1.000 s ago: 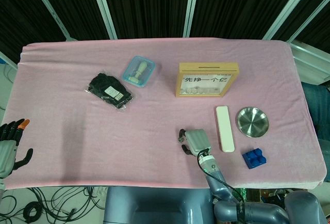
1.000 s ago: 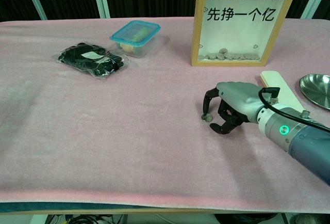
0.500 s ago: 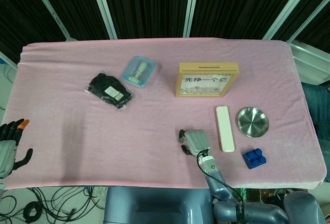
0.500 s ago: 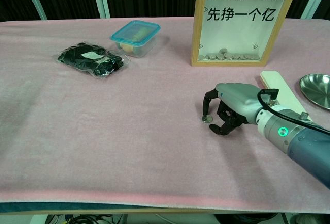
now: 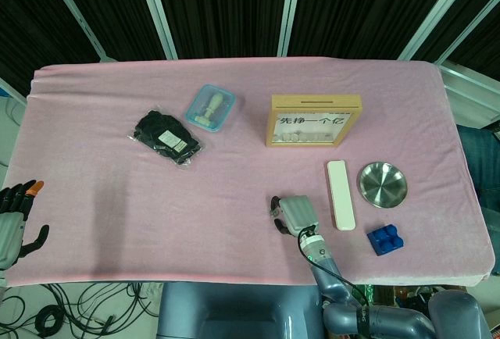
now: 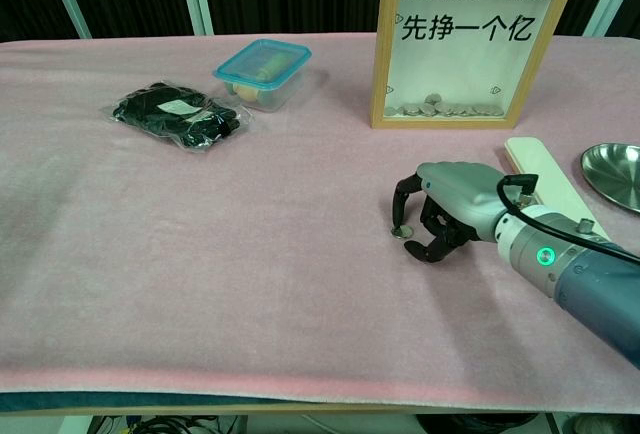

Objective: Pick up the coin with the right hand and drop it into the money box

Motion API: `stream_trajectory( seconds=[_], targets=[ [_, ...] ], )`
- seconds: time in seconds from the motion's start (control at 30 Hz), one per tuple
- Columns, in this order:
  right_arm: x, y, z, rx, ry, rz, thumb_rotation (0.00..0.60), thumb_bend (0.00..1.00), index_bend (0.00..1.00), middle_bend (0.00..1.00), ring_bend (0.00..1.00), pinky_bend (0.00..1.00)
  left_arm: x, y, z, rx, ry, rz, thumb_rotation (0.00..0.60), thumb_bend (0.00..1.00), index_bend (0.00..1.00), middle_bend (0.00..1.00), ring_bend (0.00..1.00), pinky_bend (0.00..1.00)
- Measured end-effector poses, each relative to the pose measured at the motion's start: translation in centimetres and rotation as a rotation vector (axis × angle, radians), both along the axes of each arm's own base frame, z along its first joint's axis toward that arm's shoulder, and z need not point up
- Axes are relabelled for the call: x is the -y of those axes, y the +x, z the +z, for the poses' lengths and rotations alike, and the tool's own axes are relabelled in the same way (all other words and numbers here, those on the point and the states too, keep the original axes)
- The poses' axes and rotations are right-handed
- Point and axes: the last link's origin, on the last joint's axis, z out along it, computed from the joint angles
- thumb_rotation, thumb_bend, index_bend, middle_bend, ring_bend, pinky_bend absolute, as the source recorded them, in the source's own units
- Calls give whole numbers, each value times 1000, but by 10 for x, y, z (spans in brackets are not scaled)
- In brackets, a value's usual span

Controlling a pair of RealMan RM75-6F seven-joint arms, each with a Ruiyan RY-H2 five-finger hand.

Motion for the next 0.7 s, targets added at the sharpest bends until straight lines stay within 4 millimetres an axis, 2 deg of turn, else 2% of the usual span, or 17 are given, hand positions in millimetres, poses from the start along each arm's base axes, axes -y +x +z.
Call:
stream_trajectory(
  seconds=[0.5, 0.7],
  targets=[
    [4, 4, -3, 19, 0, -1, 600, 334, 563, 919, 984, 1000, 0, 0, 0, 0, 1, 2, 600, 403, 100, 48, 32, 0],
    [7, 7, 1, 35, -16, 5, 600, 335, 565, 919, 984, 1000, 1, -1, 0, 0, -1, 4, 600, 403, 100, 49, 32, 0]
  ],
)
